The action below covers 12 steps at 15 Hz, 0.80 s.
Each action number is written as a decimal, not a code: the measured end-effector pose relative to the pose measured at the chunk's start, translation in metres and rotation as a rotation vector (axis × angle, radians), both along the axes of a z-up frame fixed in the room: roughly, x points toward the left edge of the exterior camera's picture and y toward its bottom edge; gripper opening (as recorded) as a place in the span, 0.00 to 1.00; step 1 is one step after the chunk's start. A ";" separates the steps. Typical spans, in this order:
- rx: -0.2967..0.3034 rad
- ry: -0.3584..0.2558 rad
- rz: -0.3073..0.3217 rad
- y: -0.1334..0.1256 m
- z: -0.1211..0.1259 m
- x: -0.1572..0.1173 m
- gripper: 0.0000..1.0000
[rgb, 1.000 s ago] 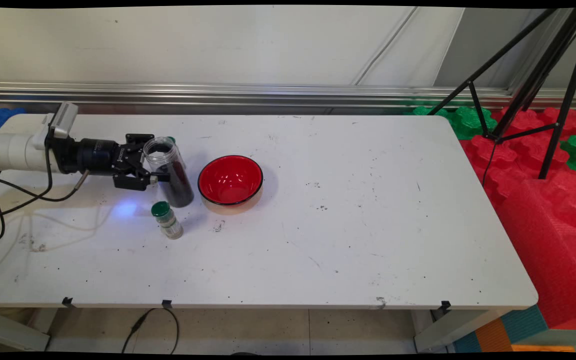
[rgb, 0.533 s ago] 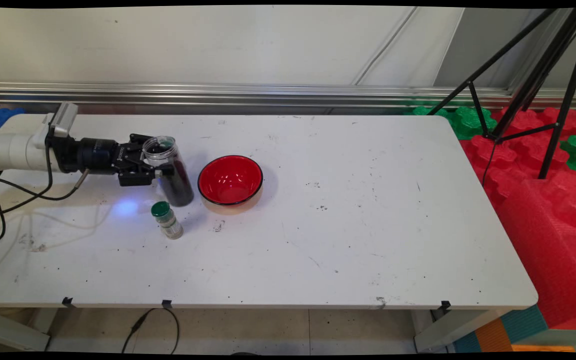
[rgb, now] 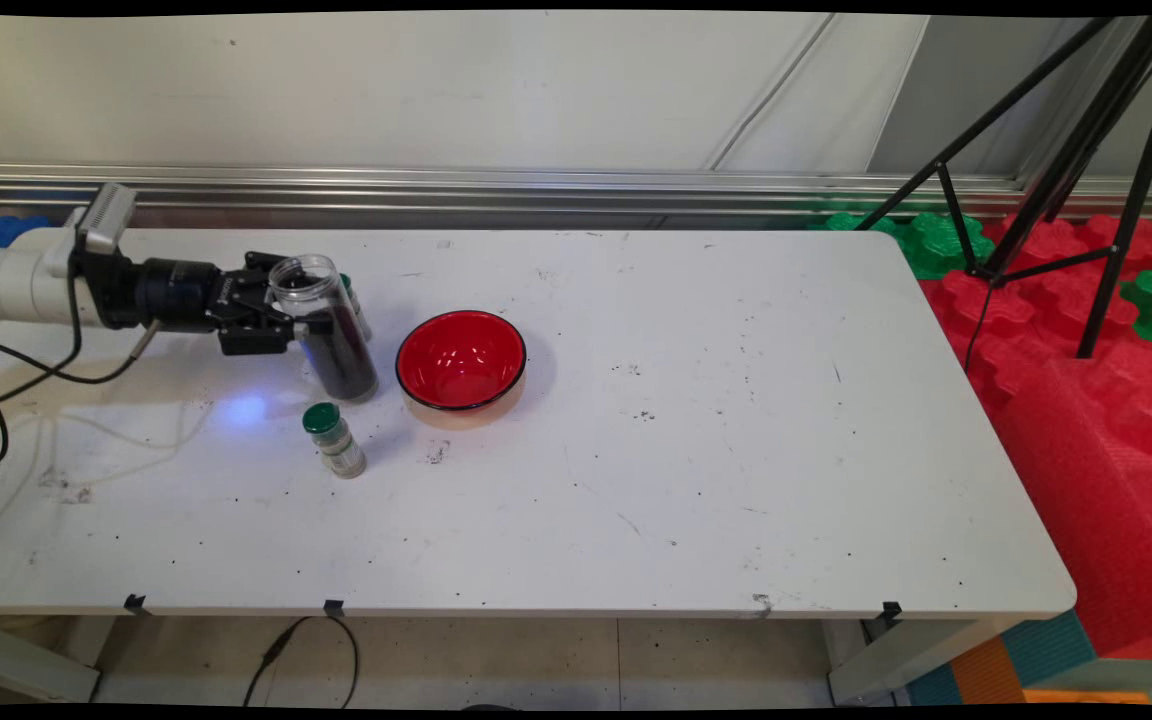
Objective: Pour the black seasoning powder in the red bowl
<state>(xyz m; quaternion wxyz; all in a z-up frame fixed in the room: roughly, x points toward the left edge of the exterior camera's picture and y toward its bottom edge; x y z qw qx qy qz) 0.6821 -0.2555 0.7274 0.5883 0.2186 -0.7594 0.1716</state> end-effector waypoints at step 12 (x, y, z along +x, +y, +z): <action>-0.001 0.029 -0.023 0.007 0.060 0.010 0.00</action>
